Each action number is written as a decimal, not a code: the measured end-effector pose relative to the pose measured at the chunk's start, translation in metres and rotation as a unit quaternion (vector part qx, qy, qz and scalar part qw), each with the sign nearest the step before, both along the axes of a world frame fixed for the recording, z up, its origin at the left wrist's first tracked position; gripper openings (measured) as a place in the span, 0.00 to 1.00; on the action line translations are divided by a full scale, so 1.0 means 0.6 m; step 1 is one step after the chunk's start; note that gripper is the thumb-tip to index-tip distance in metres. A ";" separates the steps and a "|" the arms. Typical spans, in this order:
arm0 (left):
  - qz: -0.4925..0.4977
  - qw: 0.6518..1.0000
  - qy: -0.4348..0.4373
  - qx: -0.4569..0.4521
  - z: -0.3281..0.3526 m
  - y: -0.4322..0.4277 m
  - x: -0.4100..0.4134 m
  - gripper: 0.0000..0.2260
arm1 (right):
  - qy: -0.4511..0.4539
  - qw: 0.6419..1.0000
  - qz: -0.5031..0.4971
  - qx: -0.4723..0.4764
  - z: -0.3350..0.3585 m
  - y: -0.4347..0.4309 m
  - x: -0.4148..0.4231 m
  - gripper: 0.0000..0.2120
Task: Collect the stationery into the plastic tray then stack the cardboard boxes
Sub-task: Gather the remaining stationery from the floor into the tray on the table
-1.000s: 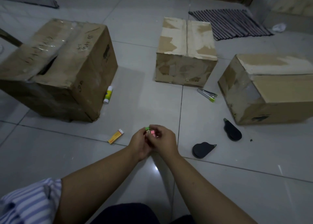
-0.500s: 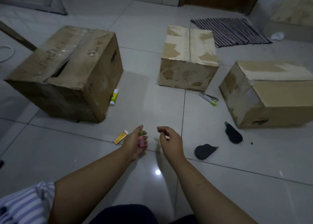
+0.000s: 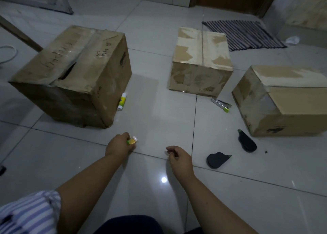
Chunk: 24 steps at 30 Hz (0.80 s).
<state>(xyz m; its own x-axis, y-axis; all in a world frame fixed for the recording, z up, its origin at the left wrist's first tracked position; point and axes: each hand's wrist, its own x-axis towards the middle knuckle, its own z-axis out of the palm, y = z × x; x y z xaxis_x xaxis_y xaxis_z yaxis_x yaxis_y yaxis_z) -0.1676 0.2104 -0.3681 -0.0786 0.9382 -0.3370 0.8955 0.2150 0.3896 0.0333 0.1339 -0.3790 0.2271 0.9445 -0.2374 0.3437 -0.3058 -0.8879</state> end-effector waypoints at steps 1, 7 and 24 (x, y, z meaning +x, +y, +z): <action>-0.009 1.000 0.007 -0.002 -0.002 -0.002 0.001 0.13 | 0.000 1.000 -0.001 -0.002 -0.002 -0.001 -0.001 0.13; 0.036 0.991 -0.129 0.008 0.014 0.002 0.037 0.14 | 0.005 1.000 -0.025 0.017 0.001 -0.002 0.007 0.13; 0.180 0.708 -0.620 -0.287 0.058 -0.059 0.242 0.12 | -0.236 0.940 -0.246 -0.014 -0.018 -0.009 0.189 0.19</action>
<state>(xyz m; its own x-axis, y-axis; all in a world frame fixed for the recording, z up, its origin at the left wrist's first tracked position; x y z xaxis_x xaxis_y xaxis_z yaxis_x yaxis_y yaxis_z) -0.0226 0.1751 -0.3335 0.4116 0.6129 -0.6745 -0.2113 0.7841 0.5835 0.1469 0.1288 -0.3896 0.7216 0.6918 -0.0245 0.5070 -0.5523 -0.6618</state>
